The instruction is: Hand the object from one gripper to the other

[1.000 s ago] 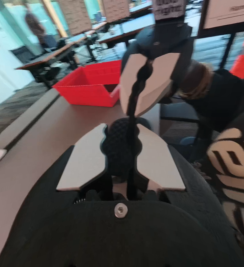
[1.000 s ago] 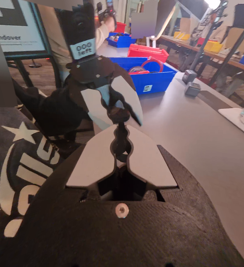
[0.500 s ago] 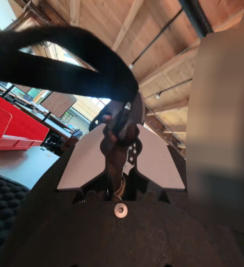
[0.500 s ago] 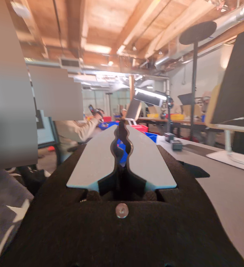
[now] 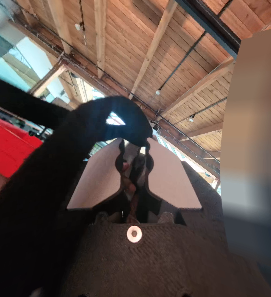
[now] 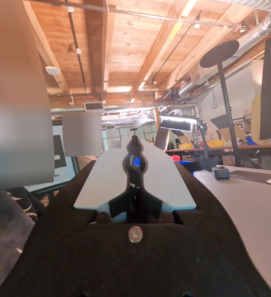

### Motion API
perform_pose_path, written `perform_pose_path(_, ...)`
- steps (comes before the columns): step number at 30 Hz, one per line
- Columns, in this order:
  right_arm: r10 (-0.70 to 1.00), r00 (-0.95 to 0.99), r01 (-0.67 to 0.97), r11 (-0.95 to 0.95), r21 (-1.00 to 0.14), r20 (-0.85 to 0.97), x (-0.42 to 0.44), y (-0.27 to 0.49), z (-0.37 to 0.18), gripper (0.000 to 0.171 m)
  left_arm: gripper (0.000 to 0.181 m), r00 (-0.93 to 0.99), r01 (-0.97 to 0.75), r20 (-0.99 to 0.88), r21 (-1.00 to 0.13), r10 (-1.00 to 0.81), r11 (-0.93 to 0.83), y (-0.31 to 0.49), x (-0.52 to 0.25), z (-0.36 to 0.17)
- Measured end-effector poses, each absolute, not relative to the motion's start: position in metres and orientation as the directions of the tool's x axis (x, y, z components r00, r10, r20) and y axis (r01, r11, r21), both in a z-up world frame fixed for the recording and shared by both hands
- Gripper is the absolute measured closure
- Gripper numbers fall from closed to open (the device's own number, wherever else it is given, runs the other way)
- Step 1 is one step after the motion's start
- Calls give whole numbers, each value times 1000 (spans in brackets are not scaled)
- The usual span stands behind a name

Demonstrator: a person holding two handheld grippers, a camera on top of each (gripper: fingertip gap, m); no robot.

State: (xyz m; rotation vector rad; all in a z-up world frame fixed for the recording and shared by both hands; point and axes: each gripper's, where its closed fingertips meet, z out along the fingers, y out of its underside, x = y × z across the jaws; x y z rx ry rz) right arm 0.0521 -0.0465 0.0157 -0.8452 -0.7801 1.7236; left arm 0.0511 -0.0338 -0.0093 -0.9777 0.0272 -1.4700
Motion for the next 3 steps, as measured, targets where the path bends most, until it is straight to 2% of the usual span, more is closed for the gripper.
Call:
perform_pose_path(1, 956, -228, -509, -280, -814, -186, 52, -44, 14, 165, 155, 150, 790, 551, -566, -821, -235, -33, 57, -14)
perform_pose_path(3, 950, -212, -525, -308, -793, -228, 53, -35, 13, 165, 154, 91, 762, 586, -562, -805, -322, -34, 72, -22)
